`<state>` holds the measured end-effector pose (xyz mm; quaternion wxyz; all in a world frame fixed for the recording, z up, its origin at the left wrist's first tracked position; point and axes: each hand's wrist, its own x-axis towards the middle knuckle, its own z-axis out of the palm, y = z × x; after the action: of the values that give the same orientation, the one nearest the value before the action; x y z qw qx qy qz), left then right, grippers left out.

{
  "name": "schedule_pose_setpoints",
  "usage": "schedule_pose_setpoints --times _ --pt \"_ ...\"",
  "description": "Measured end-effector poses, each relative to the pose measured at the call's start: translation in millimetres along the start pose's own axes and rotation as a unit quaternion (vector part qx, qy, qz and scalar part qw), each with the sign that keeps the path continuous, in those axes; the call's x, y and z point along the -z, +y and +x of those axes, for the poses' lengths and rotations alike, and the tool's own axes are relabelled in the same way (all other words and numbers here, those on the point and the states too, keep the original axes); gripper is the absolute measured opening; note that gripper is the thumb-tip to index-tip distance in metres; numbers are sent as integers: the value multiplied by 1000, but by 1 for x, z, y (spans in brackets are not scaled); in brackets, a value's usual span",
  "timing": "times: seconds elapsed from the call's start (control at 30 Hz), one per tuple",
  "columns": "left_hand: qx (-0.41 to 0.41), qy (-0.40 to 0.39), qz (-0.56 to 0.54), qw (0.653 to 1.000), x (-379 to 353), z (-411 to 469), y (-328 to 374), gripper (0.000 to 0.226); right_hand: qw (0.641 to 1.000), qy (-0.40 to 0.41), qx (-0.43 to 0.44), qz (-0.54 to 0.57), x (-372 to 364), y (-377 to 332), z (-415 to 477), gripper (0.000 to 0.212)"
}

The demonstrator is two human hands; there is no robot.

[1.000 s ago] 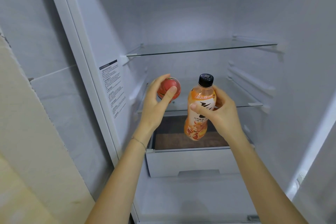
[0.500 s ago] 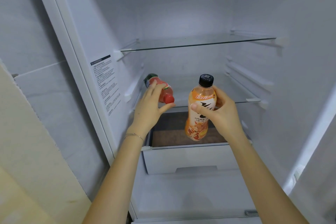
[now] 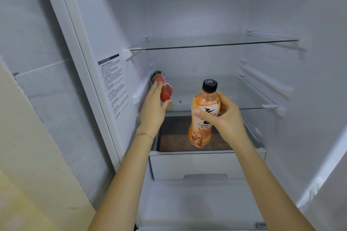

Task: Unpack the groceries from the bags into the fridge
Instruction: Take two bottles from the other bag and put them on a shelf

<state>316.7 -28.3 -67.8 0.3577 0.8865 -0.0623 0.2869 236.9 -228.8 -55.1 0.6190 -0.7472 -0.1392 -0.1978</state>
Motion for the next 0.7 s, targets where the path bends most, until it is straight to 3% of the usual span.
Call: schedule_pose_setpoints --times 0.7 --pt "45 18 -45 998 -12 59 -6 66 1000 -3 10 6 1 6 22 50"
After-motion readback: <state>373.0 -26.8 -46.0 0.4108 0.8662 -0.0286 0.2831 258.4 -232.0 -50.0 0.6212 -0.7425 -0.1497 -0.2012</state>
